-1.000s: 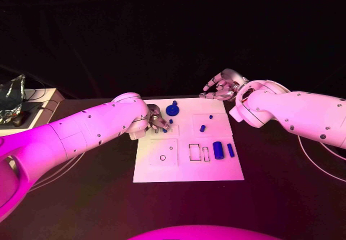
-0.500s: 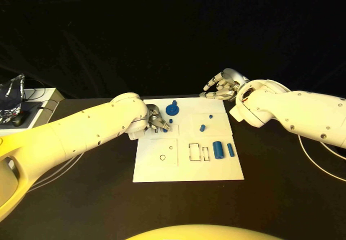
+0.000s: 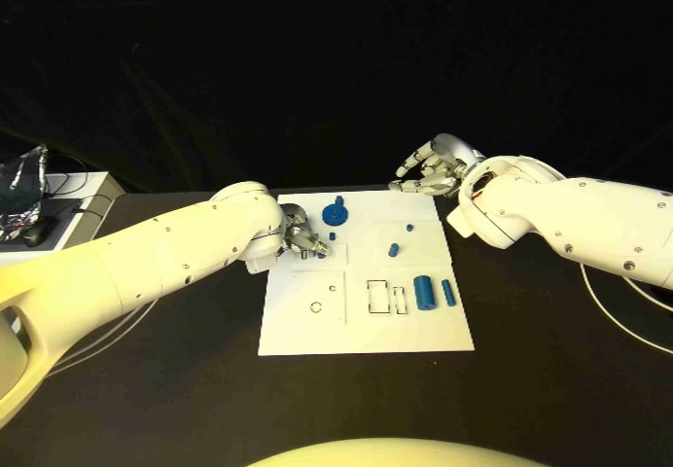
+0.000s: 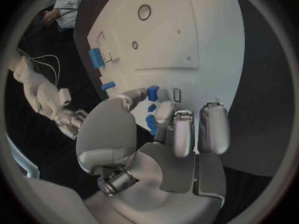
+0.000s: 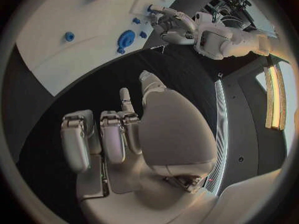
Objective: Assemble the parts on the task board
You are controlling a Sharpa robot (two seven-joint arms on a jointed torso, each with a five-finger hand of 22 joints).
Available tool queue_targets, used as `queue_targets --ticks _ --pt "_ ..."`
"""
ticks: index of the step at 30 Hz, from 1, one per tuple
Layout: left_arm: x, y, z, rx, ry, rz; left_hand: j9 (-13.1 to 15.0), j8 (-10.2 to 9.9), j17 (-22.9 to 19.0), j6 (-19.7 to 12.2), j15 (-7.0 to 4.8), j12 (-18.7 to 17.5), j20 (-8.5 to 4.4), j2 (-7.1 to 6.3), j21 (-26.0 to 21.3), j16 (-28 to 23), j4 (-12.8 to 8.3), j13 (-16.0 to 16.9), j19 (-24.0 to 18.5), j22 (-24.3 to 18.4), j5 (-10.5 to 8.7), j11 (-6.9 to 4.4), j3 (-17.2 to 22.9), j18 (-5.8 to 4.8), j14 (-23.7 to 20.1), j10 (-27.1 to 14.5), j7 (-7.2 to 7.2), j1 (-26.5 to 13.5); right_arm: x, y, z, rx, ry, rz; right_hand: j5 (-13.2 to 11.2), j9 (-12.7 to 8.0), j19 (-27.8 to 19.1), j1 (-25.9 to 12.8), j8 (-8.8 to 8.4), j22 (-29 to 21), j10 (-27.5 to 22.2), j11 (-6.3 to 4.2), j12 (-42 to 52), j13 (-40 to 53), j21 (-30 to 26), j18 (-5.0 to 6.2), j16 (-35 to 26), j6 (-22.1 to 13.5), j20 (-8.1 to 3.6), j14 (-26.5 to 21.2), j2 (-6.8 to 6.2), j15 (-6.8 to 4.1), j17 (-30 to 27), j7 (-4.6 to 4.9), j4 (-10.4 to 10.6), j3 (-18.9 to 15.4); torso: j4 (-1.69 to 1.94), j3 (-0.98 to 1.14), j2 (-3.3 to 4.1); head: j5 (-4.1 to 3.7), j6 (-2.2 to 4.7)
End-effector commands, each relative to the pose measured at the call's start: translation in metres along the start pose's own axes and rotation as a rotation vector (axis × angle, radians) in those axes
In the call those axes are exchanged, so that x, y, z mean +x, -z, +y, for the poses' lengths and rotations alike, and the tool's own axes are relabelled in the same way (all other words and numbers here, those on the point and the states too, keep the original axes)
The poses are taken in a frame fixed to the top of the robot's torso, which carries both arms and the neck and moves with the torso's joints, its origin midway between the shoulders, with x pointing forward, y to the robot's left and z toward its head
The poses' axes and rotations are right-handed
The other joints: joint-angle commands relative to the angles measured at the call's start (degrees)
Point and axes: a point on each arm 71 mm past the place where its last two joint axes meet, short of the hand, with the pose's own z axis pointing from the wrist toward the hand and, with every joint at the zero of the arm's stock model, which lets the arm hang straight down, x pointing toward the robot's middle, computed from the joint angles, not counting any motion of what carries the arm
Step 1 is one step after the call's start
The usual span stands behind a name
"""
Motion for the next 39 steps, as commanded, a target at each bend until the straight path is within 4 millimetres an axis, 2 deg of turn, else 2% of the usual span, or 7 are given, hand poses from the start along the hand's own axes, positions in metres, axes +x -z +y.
queue_targets --ticks 1,5,9,12,26,35,39 --pt "0.002 0.001 0.001 0.001 -0.020 0.011 0.15 -0.35 15.10 0.16 -0.44 -0.33 -0.29 -0.64 -0.27 0.19 0.55 0.08 0.24 0.11 -0.42 -0.12 -1.15 -0.74 5.96 -0.36 0.14 0.27 0.000 0.000 0.001 -0.011 0.009 0.005 -0.03 0.11 5.95 -0.59 0.36 15.04 4.97 -0.15 -0.32 14.07 0.25 -0.79 0.37 -0.28 -0.40 5.97 -0.02 -0.38 15.05 0.04 0.04 0.11 0.05 0.00 0.02 -0.01 0.00" --pt "0.002 0.003 0.001 0.008 -0.017 0.009 0.60 -0.77 15.10 0.29 -0.39 -0.33 -0.24 -0.77 -0.34 0.19 3.22 0.13 0.25 0.11 -4.75 -0.07 -4.51 -0.73 5.96 -0.38 0.19 1.27 0.000 0.000 0.000 -0.010 0.009 0.003 -0.03 0.11 5.95 -0.59 0.36 15.04 4.97 -0.15 -0.32 14.07 0.25 -0.79 0.37 -0.28 -0.40 5.97 -0.02 -0.38 15.05 0.04 0.04 0.11 0.04 -0.01 0.01 0.00 0.05" --pt "0.002 0.007 0.001 0.020 -0.008 0.010 0.92 -1.06 15.10 0.39 -0.31 -0.33 -0.17 -0.76 -0.36 0.19 5.84 0.17 0.27 0.15 -7.40 0.01 -7.21 -0.73 5.96 -0.38 0.27 1.46 -0.001 0.000 -0.001 -0.008 0.009 0.001 -0.03 0.11 5.95 -0.59 0.36 15.04 4.97 -0.15 -0.32 14.07 0.25 -0.79 0.37 -0.28 -0.40 5.97 -0.02 -0.38 15.05 0.04 0.04 0.11 0.03 -0.01 0.01 0.05 0.23" --pt "0.001 0.010 0.001 0.030 -0.001 0.008 1.19 -1.37 15.10 0.44 -0.29 -0.35 -0.14 0.11 -0.39 0.19 6.11 0.16 0.27 0.17 -10.24 0.03 -9.79 -0.72 5.96 -0.42 0.26 1.34 -0.001 -0.001 -0.001 -0.006 0.008 0.001 -0.03 0.11 5.95 -0.59 0.36 15.04 4.97 -0.15 -0.32 14.07 0.25 -0.79 0.37 -0.28 -0.40 5.97 -0.02 -0.38 15.05 0.04 0.04 0.11 0.04 0.00 0.00 0.17 0.18" --pt "-0.028 0.026 0.015 0.051 0.080 -0.034 1.44 -2.56 15.10 -0.72 -0.03 -1.59 0.01 1.88 -0.59 0.19 6.04 -1.69 0.05 -0.08 -11.23 0.38 -13.50 -0.67 5.96 -1.83 0.67 2.58 -0.003 -0.001 -0.004 -0.003 0.006 0.000 -0.18 0.17 5.94 -0.69 0.38 15.02 4.98 -0.15 -0.31 14.07 0.22 -0.78 0.37 -0.32 -0.40 5.97 -0.04 -0.38 15.05 0.04 0.05 0.11 -0.01 0.02 0.11 0.15 0.83" --pt "-0.063 0.031 0.035 0.040 0.183 -0.104 -1.80 -8.65 11.45 -5.90 2.63 -10.86 2.09 4.05 -4.46 -1.94 6.02 -15.13 -4.63 -7.30 -10.24 3.43 -13.78 0.83 4.49 -12.85 4.05 8.24 -0.006 0.001 -0.006 -0.004 0.000 -0.009 -0.25 0.20 5.89 -0.75 0.40 14.96 4.82 -0.15 -0.48 13.92 0.12 -0.76 0.37 -0.33 -0.40 5.97 -0.04 -0.38 15.03 0.04 0.06 0.11 -0.15 0.05 0.30 0.25 1.65" --pt "-0.074 0.029 0.045 0.017 0.208 -0.130 -2.07 -8.93 11.43 -6.06 2.77 -10.94 2.20 4.16 -4.45 -1.94 6.04 -15.30 -4.60 -7.22 -10.19 3.55 -13.64 0.83 4.48 -13.02 4.18 8.48 -0.007 0.002 -0.007 -0.006 -0.002 -0.011 -0.25 0.20 5.89 -0.75 0.40 14.96 4.82 -0.15 -0.48 13.92 0.12 -0.76 0.37 -0.33 -0.40 5.97 -0.04 -0.38 15.03 0.04 0.06 0.11 -0.31 0.05 0.67 0.14 2.03"
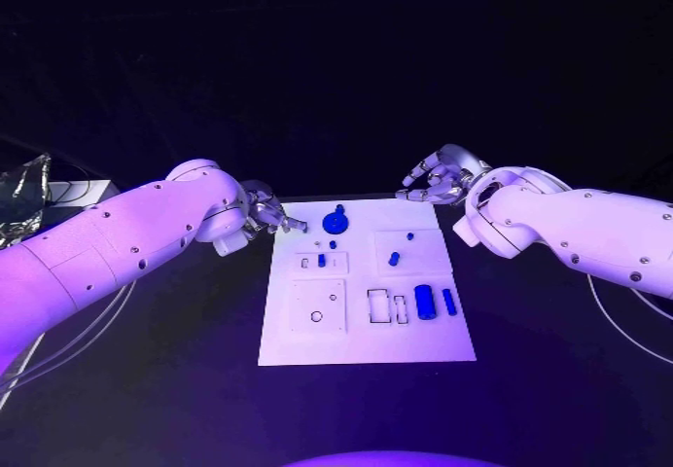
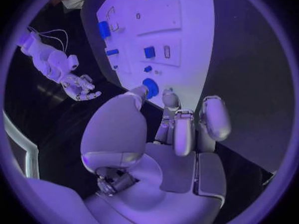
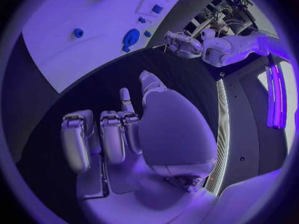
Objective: Assemble the parts on the task board
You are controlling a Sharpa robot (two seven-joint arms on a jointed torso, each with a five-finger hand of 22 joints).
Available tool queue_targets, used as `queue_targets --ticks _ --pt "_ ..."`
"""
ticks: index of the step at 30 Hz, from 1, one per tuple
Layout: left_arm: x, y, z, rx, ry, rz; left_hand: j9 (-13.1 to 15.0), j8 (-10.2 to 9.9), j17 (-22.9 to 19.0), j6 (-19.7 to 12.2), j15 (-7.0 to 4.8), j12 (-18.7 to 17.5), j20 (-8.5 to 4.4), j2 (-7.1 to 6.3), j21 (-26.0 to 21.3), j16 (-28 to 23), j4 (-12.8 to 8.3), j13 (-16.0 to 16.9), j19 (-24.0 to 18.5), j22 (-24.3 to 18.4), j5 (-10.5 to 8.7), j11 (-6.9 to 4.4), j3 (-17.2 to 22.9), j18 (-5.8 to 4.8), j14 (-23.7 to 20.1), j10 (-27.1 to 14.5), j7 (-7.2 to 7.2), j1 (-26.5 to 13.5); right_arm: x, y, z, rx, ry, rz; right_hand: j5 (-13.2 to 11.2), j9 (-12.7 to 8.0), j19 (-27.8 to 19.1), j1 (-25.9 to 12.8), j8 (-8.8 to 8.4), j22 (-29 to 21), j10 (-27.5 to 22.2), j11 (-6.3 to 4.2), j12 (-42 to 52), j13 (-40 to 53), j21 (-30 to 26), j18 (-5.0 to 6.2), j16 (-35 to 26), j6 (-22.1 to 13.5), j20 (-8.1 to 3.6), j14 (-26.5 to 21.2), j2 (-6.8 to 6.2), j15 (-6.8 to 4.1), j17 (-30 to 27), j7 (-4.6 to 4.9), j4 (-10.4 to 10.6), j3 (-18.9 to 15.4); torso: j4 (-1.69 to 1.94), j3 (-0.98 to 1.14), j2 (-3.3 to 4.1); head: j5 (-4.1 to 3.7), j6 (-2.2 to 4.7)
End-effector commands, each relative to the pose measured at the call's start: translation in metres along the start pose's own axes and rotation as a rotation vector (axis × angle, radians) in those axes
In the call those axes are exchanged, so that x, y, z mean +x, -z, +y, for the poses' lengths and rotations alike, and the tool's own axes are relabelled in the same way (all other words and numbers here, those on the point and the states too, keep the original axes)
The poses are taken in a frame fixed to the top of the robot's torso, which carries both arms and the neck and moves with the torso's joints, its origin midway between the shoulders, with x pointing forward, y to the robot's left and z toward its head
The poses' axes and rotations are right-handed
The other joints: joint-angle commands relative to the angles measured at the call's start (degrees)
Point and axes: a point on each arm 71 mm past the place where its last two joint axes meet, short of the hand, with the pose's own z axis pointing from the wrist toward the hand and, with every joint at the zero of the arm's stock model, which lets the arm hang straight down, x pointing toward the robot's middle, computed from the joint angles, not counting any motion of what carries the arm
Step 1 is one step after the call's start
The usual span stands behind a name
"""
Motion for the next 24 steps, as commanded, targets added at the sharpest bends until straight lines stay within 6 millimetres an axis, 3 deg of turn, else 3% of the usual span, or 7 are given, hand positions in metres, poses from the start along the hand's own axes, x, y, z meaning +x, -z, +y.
queue_targets --ticks 1,10,24 --pt "-0.008 -0.003 0.001 0.010 0.032 -0.018 -0.22 -0.41 11.50 -0.29 0.44 -0.28 0.10 0.13 -0.18 -0.16 -0.13 -0.24 -0.17 0.01 0.23 0.12 0.44 0.82 4.61 -0.40 0.08 0.57 0.000 0.001 0.001 -0.019 -0.003 0.002 -0.24 0.08 5.89 -0.75 0.18 14.93 4.83 -0.15 -0.26 13.89 0.12 -0.76 0.37 -0.33 -0.40 5.97 -0.04 -0.38 15.06 0.04 0.06 0.11 -0.21 0.01 0.49 -0.03 0.42" --pt "-0.021 -0.012 0.001 -0.025 0.038 -0.062 -0.95 -0.97 11.88 -0.43 0.74 -0.04 0.38 0.03 0.01 0.09 0.05 -0.25 0.06 0.42 0.05 0.45 0.17 0.75 4.77 -0.47 0.41 -0.28 -0.001 0.004 0.002 -0.024 -0.006 0.000 -0.24 0.08 5.89 -0.75 0.18 14.93 4.83 -0.15 -0.26 13.89 0.12 -0.76 0.37 -0.33 -0.40 5.97 -0.04 -0.38 15.06 0.04 0.06 0.11 -0.38 0.00 1.35 0.12 1.18" --pt "-0.016 -0.026 -0.012 -0.042 0.033 -0.047 -1.32 -0.83 12.38 0.20 0.82 0.58 0.56 -0.12 0.35 0.41 0.02 0.18 0.45 1.09 -0.01 0.45 -0.68 0.64 4.98 -0.06 0.34 -1.43 -0.002 0.004 0.005 -0.030 -0.005 -0.005 -0.26 0.13 5.93 -0.80 0.22 14.99 4.87 -0.15 -0.21 13.93 0.21 -0.78 0.37 -0.34 -0.40 5.97 0.03 -0.38 15.06 0.03 0.05 0.16 -0.86 0.07 2.42 0.23 1.72"
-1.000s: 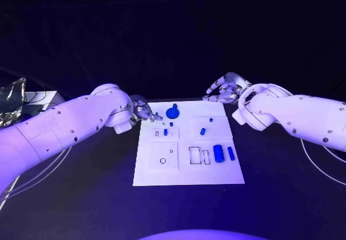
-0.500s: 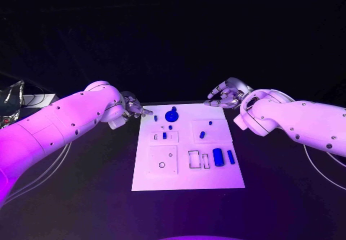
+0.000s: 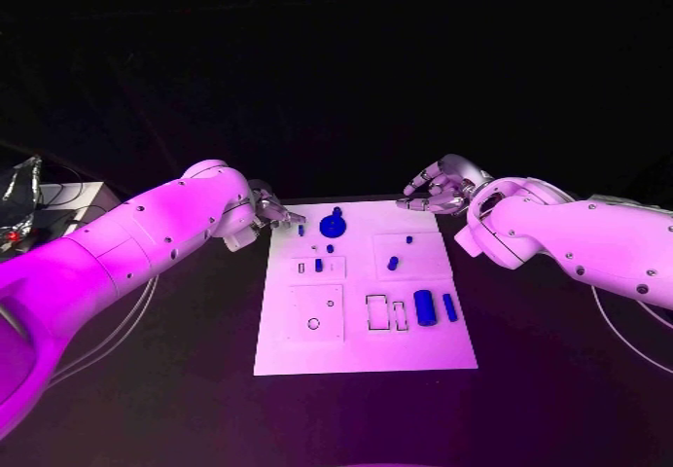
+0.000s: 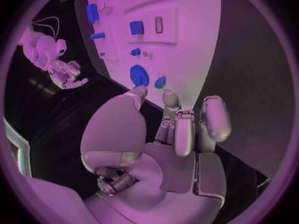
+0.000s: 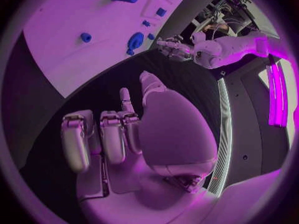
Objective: Assemble the parts on the task board
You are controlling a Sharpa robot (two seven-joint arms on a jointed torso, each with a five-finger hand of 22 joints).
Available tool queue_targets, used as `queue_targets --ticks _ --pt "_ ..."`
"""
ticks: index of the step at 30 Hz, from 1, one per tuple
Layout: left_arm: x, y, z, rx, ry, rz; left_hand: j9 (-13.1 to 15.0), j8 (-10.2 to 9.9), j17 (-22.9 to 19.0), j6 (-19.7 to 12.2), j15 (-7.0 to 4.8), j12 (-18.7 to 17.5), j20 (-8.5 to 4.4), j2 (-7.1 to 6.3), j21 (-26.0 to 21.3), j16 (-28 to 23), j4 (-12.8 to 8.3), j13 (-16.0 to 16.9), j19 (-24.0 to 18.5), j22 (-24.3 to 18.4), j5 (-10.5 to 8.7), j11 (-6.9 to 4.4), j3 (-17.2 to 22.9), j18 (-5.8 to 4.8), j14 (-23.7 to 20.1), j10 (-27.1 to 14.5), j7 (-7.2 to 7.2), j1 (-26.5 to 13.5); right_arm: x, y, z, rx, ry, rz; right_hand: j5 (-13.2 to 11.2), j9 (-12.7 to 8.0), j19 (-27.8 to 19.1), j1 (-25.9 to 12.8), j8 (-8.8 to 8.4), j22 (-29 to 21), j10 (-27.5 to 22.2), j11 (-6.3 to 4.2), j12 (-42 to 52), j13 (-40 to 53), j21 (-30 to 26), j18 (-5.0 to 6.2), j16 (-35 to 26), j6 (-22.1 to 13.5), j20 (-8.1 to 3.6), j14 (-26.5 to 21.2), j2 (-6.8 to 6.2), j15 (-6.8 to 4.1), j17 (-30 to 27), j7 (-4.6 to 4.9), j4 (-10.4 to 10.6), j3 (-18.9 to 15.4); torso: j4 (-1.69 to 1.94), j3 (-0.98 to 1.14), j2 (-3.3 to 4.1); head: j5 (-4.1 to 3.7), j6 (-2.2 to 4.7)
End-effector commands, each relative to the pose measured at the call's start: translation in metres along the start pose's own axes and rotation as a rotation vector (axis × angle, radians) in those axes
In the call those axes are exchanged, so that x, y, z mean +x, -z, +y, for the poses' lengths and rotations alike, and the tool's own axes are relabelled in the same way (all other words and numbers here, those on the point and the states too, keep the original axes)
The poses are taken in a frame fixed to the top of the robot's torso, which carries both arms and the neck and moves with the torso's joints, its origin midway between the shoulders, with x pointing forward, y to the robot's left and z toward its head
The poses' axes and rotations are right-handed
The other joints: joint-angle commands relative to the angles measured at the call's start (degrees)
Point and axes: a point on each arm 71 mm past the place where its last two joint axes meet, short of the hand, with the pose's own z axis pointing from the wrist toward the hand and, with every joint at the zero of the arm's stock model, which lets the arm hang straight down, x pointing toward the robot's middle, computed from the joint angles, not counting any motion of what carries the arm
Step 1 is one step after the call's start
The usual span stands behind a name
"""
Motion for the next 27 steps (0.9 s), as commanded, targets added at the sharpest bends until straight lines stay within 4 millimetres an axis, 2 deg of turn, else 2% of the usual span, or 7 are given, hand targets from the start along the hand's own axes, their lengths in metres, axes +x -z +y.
queue_targets --ticks 1,6,12,14,16,19,27 --pt "0.0001 -0.0009 -0.0039 0.011 -0.017 0.005 -0.05 -0.05 12.34 0.41 0.41 0.24 0.33 -0.04 0.35 0.21 -0.06 -0.05 0.22 -0.01 -0.01 0.26 -0.29 0.64 4.98 0.13 0.13 -0.58 -0.0005 0.0001 0.0023 -0.018 0.003 -0.004 -0.26 0.05 5.93 -0.56 0.22 15.01 4.87 -0.15 -0.22 13.95 0.21 -0.78 0.37 -0.34 -0.40 5.97 -0.21 -0.38 15.07 0.03 0.05 0.16 -0.18 0.02 0.42 0.03 0.11" --pt "0.0022 -0.0027 -0.0063 0.010 -0.021 0.008 -0.05 -0.05 12.33 0.41 0.41 0.24 0.33 -0.04 0.34 0.21 -0.06 -0.05 0.22 -0.02 -0.01 0.26 -0.29 0.64 4.98 0.13 0.13 -0.58 -0.0007 -0.0001 0.0036 -0.021 0.004 -0.006 -0.26 0.05 5.93 -0.56 0.22 15.01 4.87 -0.15 -0.22 13.95 0.21 -0.78 0.37 -0.34 -0.40 5.97 -0.21 -0.38 15.07 0.03 0.05 0.16 -0.22 0.09 0.75 0.09 0.38" --pt "0.0036 -0.0035 -0.0084 0.012 -0.021 0.009 -0.05 -0.02 12.32 0.45 0.41 0.23 0.33 -0.04 0.31 0.20 -0.06 -0.09 0.18 -0.09 -0.01 0.25 -0.33 0.66 4.97 0.11 0.12 -0.60 -0.0001 -0.0012 0.0047 -0.023 0.006 -0.006 -0.26 0.05 5.93 -0.56 0.22 15.01 4.87 -0.15 -0.22 13.95 0.21 -0.78 0.37 -0.34 -0.40 5.97 -0.21 -0.38 15.07 0.03 0.05 0.16 -0.17 0.19 0.93 0.14 0.36" --pt "0.0034 -0.0035 -0.0085 0.012 -0.020 0.006 -0.06 0.01 12.38 0.49 0.41 0.22 0.33 -0.03 0.37 0.24 -0.07 -0.14 0.24 0.03 0.00 0.24 -0.36 0.64 5.00 0.08 0.11 -0.62 0.0001 -0.0016 0.0049 -0.023 0.006 -0.006 -0.26 0.05 5.93 -0.56 0.22 15.01 4.87 -0.15 -0.22 13.95 0.21 -0.78 0.37 -0.34 -0.40 5.97 -0.21 -0.38 15.07 0.03 0.05 0.16 -0.14 0.20 0.96 -0.11 0.36" --pt "0.0033 -0.0033 -0.0087 0.012 -0.021 0.004 -0.07 0.04 12.35 0.53 0.40 0.23 0.33 0.07 0.36 0.22 -0.10 -0.16 0.22 -0.01 0.03 0.22 -0.32 0.65 4.99 0.06 0.09 -0.55 0.0000 -0.0019 0.0048 -0.022 0.007 -0.006 -0.26 0.05 5.93 -0.56 0.22 15.01 4.87 -0.15 -0.22 13.95 0.21 -0.78 0.37 -0.34 -0.40 5.97 -0.21 -0.38 15.07 0.03 0.05 0.16 -0.15 0.17 0.98 -0.25 0.41" --pt "0.0033 -0.0031 -0.0089 0.011 -0.024 0.005 -0.13 0.12 12.40 0.62 0.37 0.37 0.33 0.37 0.39 0.26 -0.14 -0.04 0.25 0.06 0.10 0.17 -0.14 0.64 5.01 0.14 0.03 -0.28 -0.0001 -0.0022 0.0046 -0.021 0.007 -0.007 -0.26 0.05 5.93 -0.56 0.22 15.01 4.87 -0.15 -0.22 13.95 0.21 -0.78 0.37 -0.34 -0.40 5.97 -0.21 -0.38 15.07 0.03 0.05 0.16 -0.23 0.06 0.87 -0.01 0.24" --pt "0.0038 -0.0030 -0.0101 0.012 -0.028 0.011 -0.49 0.35 12.45 0.73 0.24 0.57 0.28 1.39 0.49 0.31 -0.21 -0.19 0.28 0.23 0.26 0.01 1.62 0.62 5.02 0.02 -0.12 1.75 -0.0002 -0.0026 0.0044 -0.020 0.008 -0.008 -0.23 0.13 5.92 -0.58 0.26 14.99 4.89 -0.16 -0.20 13.96 0.18 -0.77 0.37 -0.38 -0.40 5.98 -0.19 -0.39 15.09 0.03 0.02 0.23 -0.23 0.07 0.81 -0.06 0.04"
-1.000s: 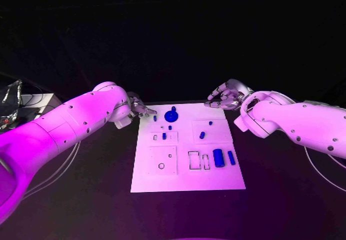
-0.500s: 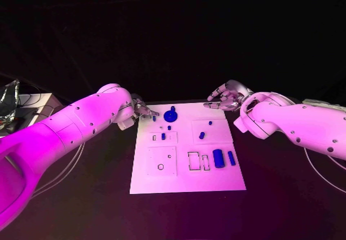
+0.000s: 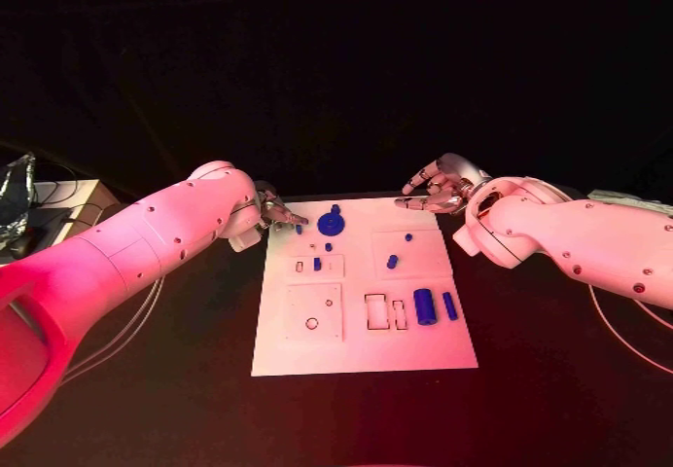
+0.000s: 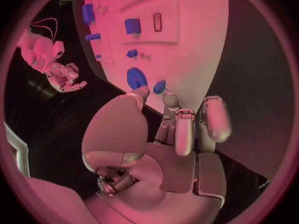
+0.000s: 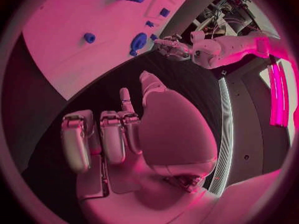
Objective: Assemble the parts on the task board
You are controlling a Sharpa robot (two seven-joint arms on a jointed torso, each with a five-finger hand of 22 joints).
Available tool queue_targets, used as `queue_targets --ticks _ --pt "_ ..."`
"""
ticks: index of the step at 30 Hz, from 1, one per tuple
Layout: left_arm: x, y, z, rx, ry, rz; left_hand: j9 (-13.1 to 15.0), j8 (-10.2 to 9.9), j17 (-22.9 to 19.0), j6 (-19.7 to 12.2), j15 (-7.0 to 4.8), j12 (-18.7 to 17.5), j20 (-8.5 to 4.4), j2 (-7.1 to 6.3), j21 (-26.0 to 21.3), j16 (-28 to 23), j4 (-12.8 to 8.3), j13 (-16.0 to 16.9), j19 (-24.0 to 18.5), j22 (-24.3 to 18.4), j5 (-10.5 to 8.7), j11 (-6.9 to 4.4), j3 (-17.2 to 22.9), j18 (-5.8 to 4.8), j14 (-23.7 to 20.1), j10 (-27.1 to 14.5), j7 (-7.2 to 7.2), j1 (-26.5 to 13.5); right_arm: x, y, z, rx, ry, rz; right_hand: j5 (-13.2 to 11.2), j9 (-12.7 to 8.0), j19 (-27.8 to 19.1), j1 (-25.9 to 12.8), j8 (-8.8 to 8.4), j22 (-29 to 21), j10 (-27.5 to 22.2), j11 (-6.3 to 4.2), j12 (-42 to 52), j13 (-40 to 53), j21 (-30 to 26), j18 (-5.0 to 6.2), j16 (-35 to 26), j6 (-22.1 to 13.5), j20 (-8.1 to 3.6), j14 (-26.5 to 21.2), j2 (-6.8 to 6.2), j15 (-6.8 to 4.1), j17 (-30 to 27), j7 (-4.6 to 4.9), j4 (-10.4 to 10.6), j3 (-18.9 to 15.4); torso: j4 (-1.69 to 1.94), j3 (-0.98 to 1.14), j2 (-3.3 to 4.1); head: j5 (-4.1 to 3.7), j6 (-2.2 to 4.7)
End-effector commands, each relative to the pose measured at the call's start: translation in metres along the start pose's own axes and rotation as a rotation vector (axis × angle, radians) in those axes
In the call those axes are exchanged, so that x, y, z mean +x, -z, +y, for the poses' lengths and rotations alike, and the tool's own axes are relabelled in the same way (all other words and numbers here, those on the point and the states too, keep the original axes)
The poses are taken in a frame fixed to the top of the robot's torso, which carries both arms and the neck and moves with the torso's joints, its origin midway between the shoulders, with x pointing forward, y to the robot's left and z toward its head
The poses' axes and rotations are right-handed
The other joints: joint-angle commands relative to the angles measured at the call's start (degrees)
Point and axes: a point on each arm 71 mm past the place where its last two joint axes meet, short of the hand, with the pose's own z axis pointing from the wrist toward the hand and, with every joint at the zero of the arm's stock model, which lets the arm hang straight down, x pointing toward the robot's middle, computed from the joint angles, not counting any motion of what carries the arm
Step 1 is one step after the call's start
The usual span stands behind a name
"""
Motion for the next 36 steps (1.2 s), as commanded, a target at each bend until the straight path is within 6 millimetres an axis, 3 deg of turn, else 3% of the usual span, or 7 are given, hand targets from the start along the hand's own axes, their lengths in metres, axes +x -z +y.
queue_targets --ticks 1,13,23,32,36 --pt "0.0004 0.0009 -0.0046 0.015 -0.013 0.012 -0.11 0.44 12.49 0.37 0.20 0.44 0.06 0.22 0.28 0.34 -0.04 0.01 0.08 0.12 0.28 -0.03 0.83 0.61 5.03 0.05 -0.19 0.86 0.0000 -0.0003 0.0018 -0.015 0.007 -0.002 -0.23 0.05 5.92 -0.59 0.26 14.95 4.89 -0.16 -0.20 13.97 0.18 -0.77 0.37 -0.39 -0.41 5.98 -0.18 -0.39 15.09 0.03 0.02 0.23 -0.01 -0.04 -0.08 0.01 -0.11" --pt "0.0003 0.0001 -0.0038 0.014 -0.003 0.018 -0.41 1.47 12.62 0.35 -0.16 0.71 -0.12 1.00 0.42 0.46 -0.19 -0.37 0.08 0.44 0.13 -0.45 7.54 0.56 5.08 0.03 -0.61 5.23 0.0005 -0.0007 0.0022 -0.016 0.008 0.000 -0.23 0.05 5.92 -0.59 0.26 14.95 4.89 -0.16 -0.20 13.97 0.18 -0.77 0.37 -0.39 -0.41 5.98 -0.18 -0.39 15.09 0.03 0.02 0.23 0.00 -0.05 -0.03 -0.05 -0.17" --pt "0.0046 -0.0018 -0.0047 0.011 -0.010 0.046 -0.44 1.82 12.83 0.35 -0.17 0.88 -0.10 -0.21 0.55 0.59 -0.09 -0.36 0.18 0.72 -0.04 -0.43 8.84 0.50 5.17 0.16 -0.57 5.42 0.0012 -0.0009 0.0030 -0.017 0.008 0.001 -0.23 0.05 5.92 -0.59 0.26 14.95 4.89 -0.16 -0.20 13.97 0.18 -0.77 0.37 -0.39 -0.41 5.98 -0.18 -0.39 15.09 0.03 0.02 0.23 -0.14 -0.02 0.07 0.13 -0.30" --pt "0.0061 -0.0036 -0.0006 -0.002 -0.017 0.057 -0.58 1.85 13.10 0.42 -0.15 1.19 -0.09 -0.57 0.74 0.73 -0.12 -0.06 0.40 1.12 0.12 -0.46 9.43 0.43 5.28 0.51 -0.62 5.13 0.0010 -0.0007 0.0029 -0.018 0.008 0.000 -0.23 0.05 5.92 -0.59 0.26 14.95 4.89 -0.16 -0.20 13.97 0.18 -0.77 0.37 -0.39 -0.41 5.98 -0.18 -0.39 15.09 0.03 0.02 0.23 0.06 0.01 -0.02 -0.10 -0.63" --pt "0.0067 -0.0040 0.0005 -0.005 -0.022 0.062 -1.02 1.80 13.19 0.82 -0.34 1.33 -0.19 -1.12 0.78 0.80 -0.30 -0.04 0.39 1.17 0.27 -0.69 12.21 0.44 5.32 0.73 -0.88 6.02 0.0009 -0.0006 0.0030 -0.018 0.008 0.000 -0.23 0.05 5.92 -0.59 0.26 14.95 4.89 -0.16 -0.20 13.97 0.18 -0.77 0.37 -0.39 -0.41 5.98 -0.18 -0.39 15.09 0.03 0.02 0.23 0.10 -0.01 -0.02 -0.09 -0.69"
